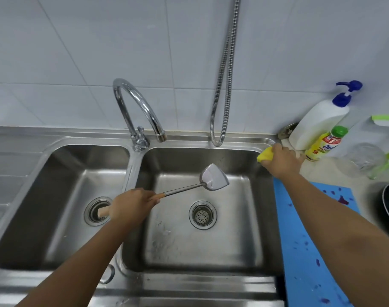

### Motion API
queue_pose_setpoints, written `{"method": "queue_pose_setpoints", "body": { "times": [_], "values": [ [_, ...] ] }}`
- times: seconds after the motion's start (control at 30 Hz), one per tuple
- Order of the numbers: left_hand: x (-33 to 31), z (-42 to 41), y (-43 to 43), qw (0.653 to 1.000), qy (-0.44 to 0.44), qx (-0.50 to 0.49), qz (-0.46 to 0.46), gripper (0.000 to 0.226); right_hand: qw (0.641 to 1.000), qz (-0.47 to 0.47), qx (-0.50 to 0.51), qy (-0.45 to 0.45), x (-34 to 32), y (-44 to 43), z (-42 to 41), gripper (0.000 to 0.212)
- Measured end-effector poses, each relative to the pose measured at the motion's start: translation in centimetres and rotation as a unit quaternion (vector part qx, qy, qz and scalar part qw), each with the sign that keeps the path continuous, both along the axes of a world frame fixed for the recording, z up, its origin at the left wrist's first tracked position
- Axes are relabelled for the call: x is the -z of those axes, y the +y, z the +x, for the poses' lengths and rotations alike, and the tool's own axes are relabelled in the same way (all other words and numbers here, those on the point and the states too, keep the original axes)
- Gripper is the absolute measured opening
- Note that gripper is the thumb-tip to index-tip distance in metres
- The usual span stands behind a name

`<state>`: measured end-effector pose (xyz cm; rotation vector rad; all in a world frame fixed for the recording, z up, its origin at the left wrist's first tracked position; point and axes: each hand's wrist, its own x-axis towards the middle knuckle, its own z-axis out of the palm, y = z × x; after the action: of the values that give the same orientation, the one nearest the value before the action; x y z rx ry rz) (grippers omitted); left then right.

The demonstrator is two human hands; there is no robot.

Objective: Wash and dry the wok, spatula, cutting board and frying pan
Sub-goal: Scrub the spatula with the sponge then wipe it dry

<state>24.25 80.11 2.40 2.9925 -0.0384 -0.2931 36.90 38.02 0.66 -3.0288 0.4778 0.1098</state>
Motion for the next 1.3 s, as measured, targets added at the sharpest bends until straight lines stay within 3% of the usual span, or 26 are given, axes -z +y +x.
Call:
{"method": "queue_pose_setpoints", "body": {
  "times": [0.13, 0.33, 0.47, 0.63, 0.8, 0.93, 1.03, 1.2, 1.3],
  "values": [
    [-0.2, -1.5, 1.8, 1.000, 0.021, -0.013, 0.015, 0.030, 0.994, 0.056, -0.078, -0.048, 0.3, 7.0, -0.9, 0.056],
    [-0.3, -4.6, 6.2, 0.997, 0.039, -0.034, 0.055, 0.030, 0.968, 0.179, -0.169, 0.051, 5.6, 20.0, -7.5, 0.051],
    [-0.1, -6.5, 8.6, 0.996, 0.031, -0.008, 0.085, 0.032, 0.962, 0.115, -0.228, 0.091, 8.4, 24.3, -11.5, 0.038],
    [-0.3, -7.1, 8.4, 0.992, 0.034, 0.033, 0.114, 0.031, 0.962, 0.083, -0.255, 0.057, 9.8, 25.6, -12.4, 0.032],
    [-0.4, -7.0, 8.4, 0.984, 0.045, 0.065, 0.157, 0.027, 0.981, 0.096, -0.157, 0.063, 10.4, 25.9, -10.6, 0.030],
    [-0.7, -6.8, 8.1, 0.976, 0.037, 0.099, 0.189, 0.026, 0.953, 0.096, -0.279, 0.074, 11.1, 26.6, -10.5, 0.026],
    [-0.7, -6.9, 8.2, 0.979, 0.033, 0.095, 0.177, 0.028, 0.981, 0.113, -0.148, 0.052, 11.5, 25.8, -9.1, 0.028],
    [-0.5, -6.7, 8.3, 0.982, 0.035, 0.093, 0.161, 0.029, 0.949, 0.097, -0.295, 0.053, 11.7, 27.0, -9.0, 0.028],
    [0.0, -6.9, 8.5, 0.986, 0.034, 0.080, 0.145, 0.032, 0.985, 0.102, -0.138, 0.036, 11.7, 25.9, -7.9, 0.030]
  ]
}}
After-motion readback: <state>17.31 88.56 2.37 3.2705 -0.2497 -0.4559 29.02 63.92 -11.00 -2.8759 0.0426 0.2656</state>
